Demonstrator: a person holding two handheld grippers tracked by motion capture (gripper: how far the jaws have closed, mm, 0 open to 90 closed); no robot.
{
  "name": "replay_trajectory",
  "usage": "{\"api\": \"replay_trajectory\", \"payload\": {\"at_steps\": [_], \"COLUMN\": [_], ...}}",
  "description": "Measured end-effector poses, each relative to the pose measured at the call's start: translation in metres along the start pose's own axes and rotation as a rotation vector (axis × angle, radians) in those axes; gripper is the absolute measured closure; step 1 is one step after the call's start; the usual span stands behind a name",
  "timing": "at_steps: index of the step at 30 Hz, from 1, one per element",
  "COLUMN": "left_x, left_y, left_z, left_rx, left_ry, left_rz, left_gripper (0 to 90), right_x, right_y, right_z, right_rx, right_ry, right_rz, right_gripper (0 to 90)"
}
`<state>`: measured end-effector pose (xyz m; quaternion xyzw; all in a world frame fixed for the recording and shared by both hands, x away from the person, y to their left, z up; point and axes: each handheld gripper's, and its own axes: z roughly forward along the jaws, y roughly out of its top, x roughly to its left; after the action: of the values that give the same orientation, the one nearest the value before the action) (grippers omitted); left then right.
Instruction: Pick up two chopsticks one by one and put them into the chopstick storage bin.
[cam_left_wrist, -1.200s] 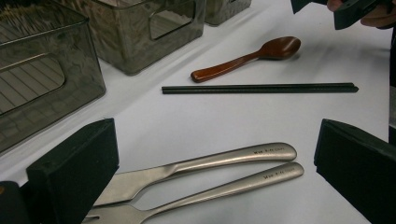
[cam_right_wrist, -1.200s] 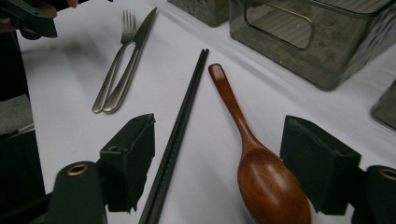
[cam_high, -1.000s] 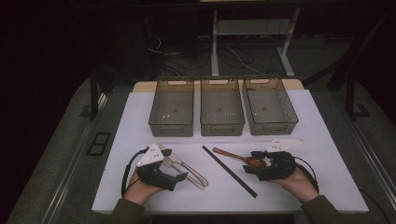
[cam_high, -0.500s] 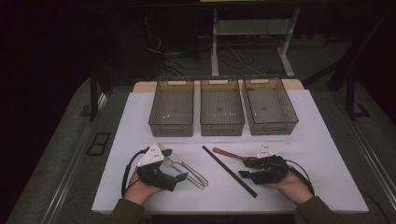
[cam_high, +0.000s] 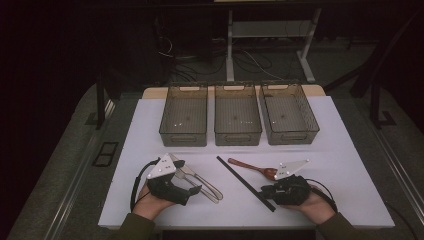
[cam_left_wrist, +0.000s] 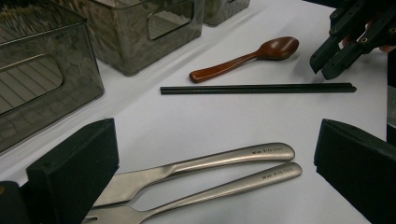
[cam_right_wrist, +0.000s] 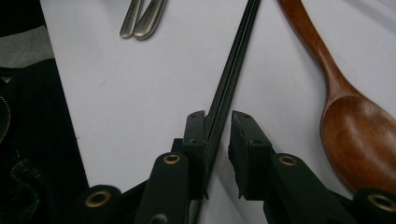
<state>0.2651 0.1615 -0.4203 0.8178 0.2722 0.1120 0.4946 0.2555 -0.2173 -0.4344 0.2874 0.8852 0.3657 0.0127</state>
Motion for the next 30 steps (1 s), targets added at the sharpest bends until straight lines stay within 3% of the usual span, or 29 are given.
{"api": "replay_trajectory", "payload": {"at_steps": [10,24,30], "left_x": [0.0003,0.0006,0.0004], "left_y": [-0.0001,-0.0001,0.0], "left_z": [-0.0004,-0.0006,-0.0006], "left_rx": [0.005,0.006,0.004], "left_ry": [0.003,0.006,0.007], "left_rz": [0.004,0.006,0.005], "left_gripper": [0.0,0.0,0.0], "right_x": [0.004,0.0053,0.005], "right_y": [-0.0048,-0.0056,-0.0056], "right_z": [0.0026,0.0037,0.0038], "right_rx": [0.047,0.08,0.086], "right_ry": [-0.026,-0.031,-0.046], "right_rz": [-0.02,-0.017,-0.012], "right_gripper": [77.0,77.0,81.2]}}
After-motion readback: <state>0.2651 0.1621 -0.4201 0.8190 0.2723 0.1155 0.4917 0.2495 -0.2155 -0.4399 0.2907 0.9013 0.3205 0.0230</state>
